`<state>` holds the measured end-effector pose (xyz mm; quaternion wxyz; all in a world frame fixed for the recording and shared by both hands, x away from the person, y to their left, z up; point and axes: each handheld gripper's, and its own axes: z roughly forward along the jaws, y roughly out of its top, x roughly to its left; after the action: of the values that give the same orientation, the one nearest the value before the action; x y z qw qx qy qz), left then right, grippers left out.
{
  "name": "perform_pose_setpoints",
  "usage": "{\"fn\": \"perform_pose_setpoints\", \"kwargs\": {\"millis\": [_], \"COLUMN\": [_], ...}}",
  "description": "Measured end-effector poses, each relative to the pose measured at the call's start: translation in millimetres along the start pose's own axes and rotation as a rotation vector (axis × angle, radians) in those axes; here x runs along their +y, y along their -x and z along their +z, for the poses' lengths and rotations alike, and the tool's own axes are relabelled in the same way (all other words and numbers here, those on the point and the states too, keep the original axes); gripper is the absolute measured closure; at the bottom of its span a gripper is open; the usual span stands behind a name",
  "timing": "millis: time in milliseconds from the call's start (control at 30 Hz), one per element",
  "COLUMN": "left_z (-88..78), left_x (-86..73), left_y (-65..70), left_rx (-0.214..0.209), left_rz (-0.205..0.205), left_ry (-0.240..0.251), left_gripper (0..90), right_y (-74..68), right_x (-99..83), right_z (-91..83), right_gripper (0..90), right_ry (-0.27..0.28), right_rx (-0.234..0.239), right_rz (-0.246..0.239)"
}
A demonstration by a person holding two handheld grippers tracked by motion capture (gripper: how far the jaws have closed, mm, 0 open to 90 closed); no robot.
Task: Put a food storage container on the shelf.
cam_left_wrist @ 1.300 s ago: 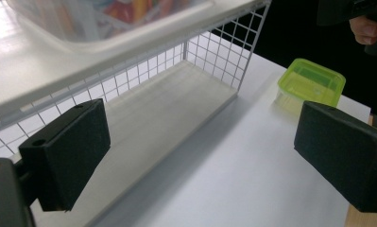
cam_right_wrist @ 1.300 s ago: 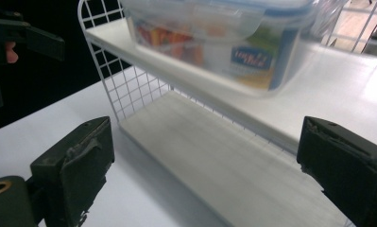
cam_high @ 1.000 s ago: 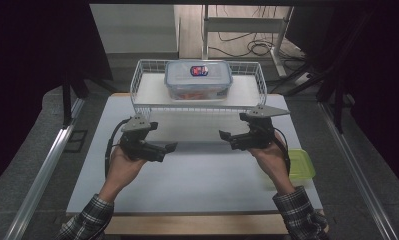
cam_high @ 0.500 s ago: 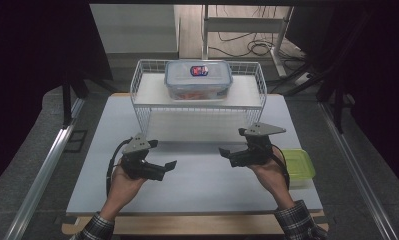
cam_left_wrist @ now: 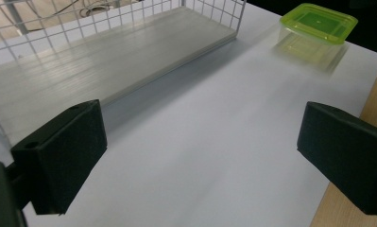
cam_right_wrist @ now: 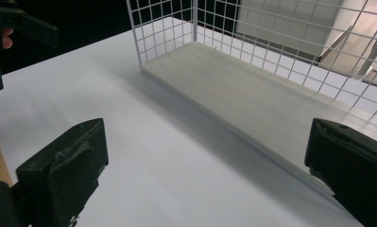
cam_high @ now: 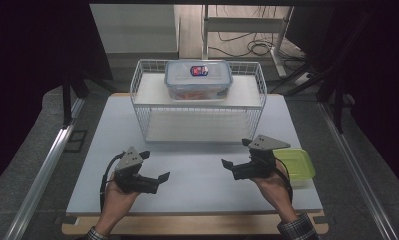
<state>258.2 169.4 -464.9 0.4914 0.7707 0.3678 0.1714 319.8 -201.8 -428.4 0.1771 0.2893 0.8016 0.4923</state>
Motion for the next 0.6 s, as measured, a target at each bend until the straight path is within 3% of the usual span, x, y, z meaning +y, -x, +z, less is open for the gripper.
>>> {"fn": "perform_pose_setpoints", "kwargs": {"millis": [100,333,600], "left_z": [-3.9,-9.4,-13.7], "left_x": [-6.0,-19.1,-32.0], "left_y": [-0.6,0.4,6.4], "left_rx": [-0.003,0.015,0.028], "left_rz": [-0.021,-0.027,-0.011], "left_ry": [-0.001,-0.015,-0.043], "left_gripper": [2.9,2.9,3.0], "right_y": [-3.9,-6.6,-7.3], "right_x": [-7.1,-21.0,-39.0], "right_z": [-0.4,-8.2,-18.8], "right_gripper": [0.3,0.3,0.3], "right_ry": [-0.013,-0.020,-0.036], "right_rx": [-0.006,-0.023,-0.049], "right_rz": [-0.009,0.010,0.025]}}
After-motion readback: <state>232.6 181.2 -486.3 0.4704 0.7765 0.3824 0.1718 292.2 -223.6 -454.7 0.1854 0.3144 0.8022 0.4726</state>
